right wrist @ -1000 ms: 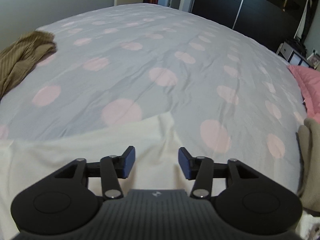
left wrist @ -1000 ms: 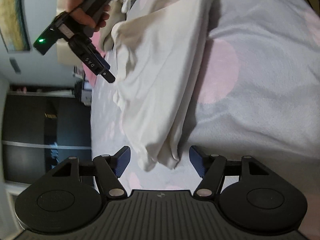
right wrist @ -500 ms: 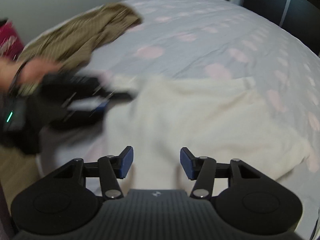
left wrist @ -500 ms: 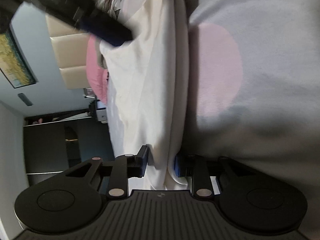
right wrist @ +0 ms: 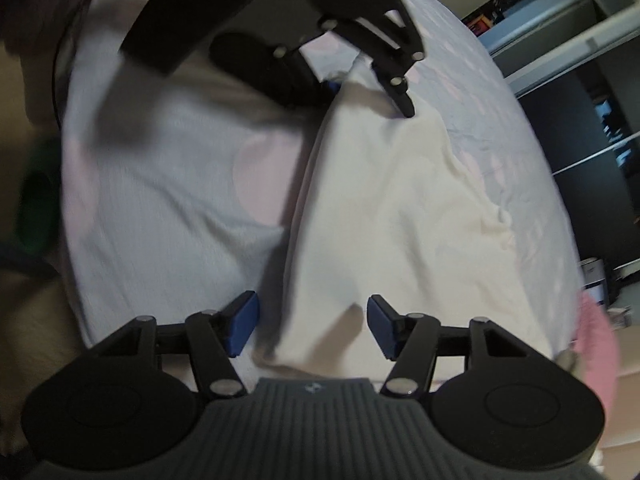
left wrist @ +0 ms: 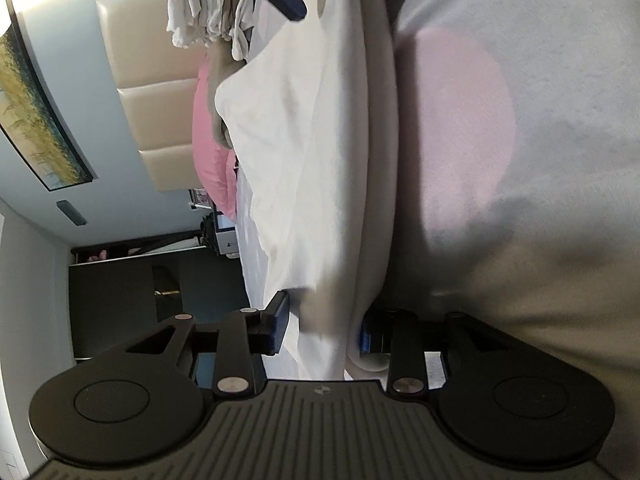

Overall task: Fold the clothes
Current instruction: 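Grasp the folded T-shirt edge with the right gripper while the left gripper holds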

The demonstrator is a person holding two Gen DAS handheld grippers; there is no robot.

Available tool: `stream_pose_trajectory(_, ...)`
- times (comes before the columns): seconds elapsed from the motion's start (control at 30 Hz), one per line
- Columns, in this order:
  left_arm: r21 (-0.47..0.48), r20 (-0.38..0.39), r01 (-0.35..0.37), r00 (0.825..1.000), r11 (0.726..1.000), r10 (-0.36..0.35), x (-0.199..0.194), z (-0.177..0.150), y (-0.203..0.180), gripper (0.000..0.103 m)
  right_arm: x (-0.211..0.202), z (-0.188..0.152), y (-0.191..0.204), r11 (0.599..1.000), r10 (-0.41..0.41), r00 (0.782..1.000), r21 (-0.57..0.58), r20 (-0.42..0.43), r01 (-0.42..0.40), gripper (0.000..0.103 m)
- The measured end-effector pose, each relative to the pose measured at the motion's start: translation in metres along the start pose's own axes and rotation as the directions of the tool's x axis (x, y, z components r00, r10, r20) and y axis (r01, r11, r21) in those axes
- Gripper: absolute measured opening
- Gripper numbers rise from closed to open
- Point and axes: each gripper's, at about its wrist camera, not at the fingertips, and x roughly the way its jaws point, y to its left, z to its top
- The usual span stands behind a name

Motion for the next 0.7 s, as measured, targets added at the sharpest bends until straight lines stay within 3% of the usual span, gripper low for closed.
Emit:
stream_pose_trajectory(0.07, 0.005, -0.015, 0.006, 1.0, 1.0, -0.006, 0.003, 0.002, 0.001, 0.031, 0.001, -0.001, 0.01, 0.997, -0.046, 0.999, -0.056, 0.001, 0.046, 0.061)
stream_pose_trajectory(0.1, -0.001, -0.021, 0.013, 1.0, 1.0, -0.013, 0.002, 0.002, 0.003, 0.031, 0.001, -0.001, 0.015, 0.995, -0.063, 0.998, -0.083, 0.008, 0.064, 0.053)
stream_pose_trajectory(0.13, -0.007, -0.028, 0.02, 0.999, 1.0, -0.02, 0.002, 0.002, 0.005, 0.031, 0.003, -0.001, 0.018, 0.99, -0.088, 0.996, -0.109, 0.011, 0.089, 0.028)
stream_pose_trajectory(0.17, -0.012, -0.034, 0.026, 0.999, 1.0, -0.027, 0.002, 0.002, 0.006, 0.031, 0.004, -0.002, 0.02, 0.984, -0.119, 0.993, -0.133, 0.011, 0.119, 0.013)
stream_pose_trajectory(0.2, -0.019, -0.04, 0.034, 0.999, 0.999, -0.035, 0.001, 0.003, 0.008, 0.029, 0.006, -0.003, 0.023, 0.976, -0.149, 0.989, -0.158, 0.012, 0.149, 0.01)
stream_pose_trajectory(0.23, -0.033, -0.047, 0.045, 0.998, 0.998, -0.047, 0.0, 0.003, 0.01, 0.023, 0.007, -0.005, 0.023, 0.972, -0.167, 0.986, -0.165, 0.014, 0.167, 0.01)
stream_pose_trajectory(0.43, -0.15, -0.075, 0.102, 0.991, 0.983, -0.115, -0.008, 0.003, 0.036, 0.011, -0.02, -0.008, -0.014, 0.97, -0.242, 0.969, 0.006, 0.044, 0.242, 0.008)
stream_pose_trajectory(0.57, -0.248, -0.062, 0.134, 0.986, 0.96, -0.154, -0.018, 0.005, 0.077, 0.009, -0.04, -0.015, -0.055, 0.952, -0.278, 0.959, 0.153, 0.056, 0.266, 0.008)
stream_pose_trajectory(0.7, -0.282, -0.021, 0.196, 0.977, 0.939, -0.211, -0.033, 0.0, 0.127, 0.008, -0.065, -0.017, -0.094, 0.935, -0.288, 0.955, 0.236, 0.075, 0.264, 0.008)
